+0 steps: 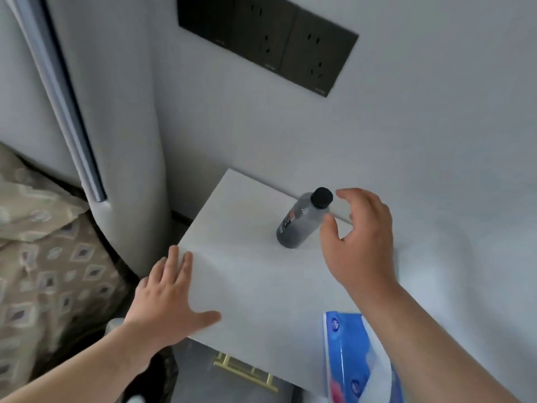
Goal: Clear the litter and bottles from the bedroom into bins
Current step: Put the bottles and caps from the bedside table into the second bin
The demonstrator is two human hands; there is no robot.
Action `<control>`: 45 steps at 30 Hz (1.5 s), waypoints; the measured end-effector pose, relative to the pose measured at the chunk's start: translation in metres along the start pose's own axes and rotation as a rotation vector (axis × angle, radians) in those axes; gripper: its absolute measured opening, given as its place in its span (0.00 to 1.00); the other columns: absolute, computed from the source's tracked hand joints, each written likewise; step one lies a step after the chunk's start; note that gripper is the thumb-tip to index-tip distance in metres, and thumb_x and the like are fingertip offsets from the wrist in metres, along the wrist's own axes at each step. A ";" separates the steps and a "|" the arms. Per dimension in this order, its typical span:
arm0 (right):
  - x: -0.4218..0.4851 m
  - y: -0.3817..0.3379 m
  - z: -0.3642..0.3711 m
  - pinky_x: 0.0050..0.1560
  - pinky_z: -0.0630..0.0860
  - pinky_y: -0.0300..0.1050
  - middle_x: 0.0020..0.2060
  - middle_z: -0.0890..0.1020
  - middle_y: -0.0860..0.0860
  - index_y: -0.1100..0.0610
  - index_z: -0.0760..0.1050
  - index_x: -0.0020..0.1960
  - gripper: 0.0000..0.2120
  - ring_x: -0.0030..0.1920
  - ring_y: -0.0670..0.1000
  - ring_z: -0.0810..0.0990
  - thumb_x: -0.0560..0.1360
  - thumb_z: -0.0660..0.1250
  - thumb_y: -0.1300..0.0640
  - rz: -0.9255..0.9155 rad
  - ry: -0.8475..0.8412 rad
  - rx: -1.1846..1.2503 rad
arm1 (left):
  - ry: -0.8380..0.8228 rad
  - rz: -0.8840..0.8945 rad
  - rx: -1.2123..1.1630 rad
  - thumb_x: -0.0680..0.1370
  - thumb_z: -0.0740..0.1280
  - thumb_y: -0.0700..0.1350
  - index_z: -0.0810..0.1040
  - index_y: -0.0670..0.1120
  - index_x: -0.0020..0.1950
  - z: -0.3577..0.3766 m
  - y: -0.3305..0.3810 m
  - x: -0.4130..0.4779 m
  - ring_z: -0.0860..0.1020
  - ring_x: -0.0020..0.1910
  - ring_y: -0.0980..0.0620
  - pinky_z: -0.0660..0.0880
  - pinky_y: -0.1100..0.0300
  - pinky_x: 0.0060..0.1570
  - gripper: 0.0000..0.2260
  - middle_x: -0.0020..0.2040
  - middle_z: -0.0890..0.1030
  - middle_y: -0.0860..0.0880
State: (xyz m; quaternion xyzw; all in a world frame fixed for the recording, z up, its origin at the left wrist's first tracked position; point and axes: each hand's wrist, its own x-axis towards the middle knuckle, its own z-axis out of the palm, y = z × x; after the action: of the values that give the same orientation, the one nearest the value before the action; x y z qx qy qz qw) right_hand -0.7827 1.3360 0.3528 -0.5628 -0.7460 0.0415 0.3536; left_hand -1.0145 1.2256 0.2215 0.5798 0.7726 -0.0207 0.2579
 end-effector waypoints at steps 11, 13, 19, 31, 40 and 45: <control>0.053 0.012 0.030 0.53 0.73 0.45 0.56 0.80 0.51 0.55 0.74 0.65 0.17 0.56 0.54 0.78 0.76 0.64 0.54 0.101 -0.372 -0.104 | 0.034 -0.022 -0.030 0.57 0.53 0.78 0.35 0.52 0.77 0.000 -0.002 0.000 0.43 0.77 0.47 0.51 0.51 0.74 0.58 0.78 0.34 0.48; 0.052 0.008 0.032 0.51 0.75 0.45 0.51 0.81 0.49 0.53 0.73 0.64 0.18 0.51 0.53 0.79 0.75 0.66 0.53 0.137 -0.355 -0.026 | 0.037 -0.021 -0.027 0.57 0.53 0.78 0.35 0.52 0.77 0.001 -0.004 0.000 0.43 0.77 0.47 0.51 0.50 0.74 0.58 0.78 0.34 0.48; 0.044 -0.005 0.035 0.48 0.77 0.44 0.43 0.81 0.43 0.50 0.75 0.51 0.13 0.46 0.48 0.81 0.69 0.74 0.52 0.233 -0.281 0.153 | 0.027 -0.017 -0.003 0.60 0.56 0.78 0.33 0.51 0.77 0.001 -0.004 -0.001 0.42 0.77 0.47 0.50 0.50 0.74 0.57 0.77 0.32 0.48; 0.009 -0.062 0.015 0.40 0.72 0.26 0.37 0.79 0.35 0.44 0.74 0.43 0.12 0.43 0.36 0.79 0.67 0.75 0.53 0.189 -0.307 0.340 | 0.024 -0.005 -0.040 0.62 0.62 0.76 0.37 0.51 0.78 0.002 -0.005 -0.003 0.41 0.77 0.46 0.49 0.49 0.74 0.57 0.77 0.34 0.49; -0.023 -0.101 0.010 0.41 0.72 0.26 0.38 0.80 0.37 0.43 0.73 0.42 0.12 0.42 0.38 0.80 0.67 0.76 0.53 0.170 -0.327 0.426 | -0.043 0.084 -0.249 0.72 0.70 0.55 0.56 0.52 0.77 -0.017 -0.043 -0.016 0.60 0.74 0.51 0.64 0.58 0.68 0.38 0.78 0.50 0.56; -0.052 -0.128 0.024 0.45 0.76 0.32 0.39 0.82 0.39 0.42 0.74 0.42 0.12 0.43 0.42 0.81 0.67 0.76 0.54 0.157 -0.399 0.481 | 0.054 -0.050 -0.343 0.77 0.63 0.49 0.69 0.54 0.71 -0.002 -0.112 -0.070 0.75 0.63 0.54 0.71 0.60 0.59 0.21 0.67 0.73 0.56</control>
State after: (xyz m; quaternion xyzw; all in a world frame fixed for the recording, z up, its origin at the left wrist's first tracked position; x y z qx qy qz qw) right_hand -0.8941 1.2525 0.3686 -0.4996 -0.7237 0.3534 0.3190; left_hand -1.1030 1.1275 0.2233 0.5082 0.7856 0.1207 0.3317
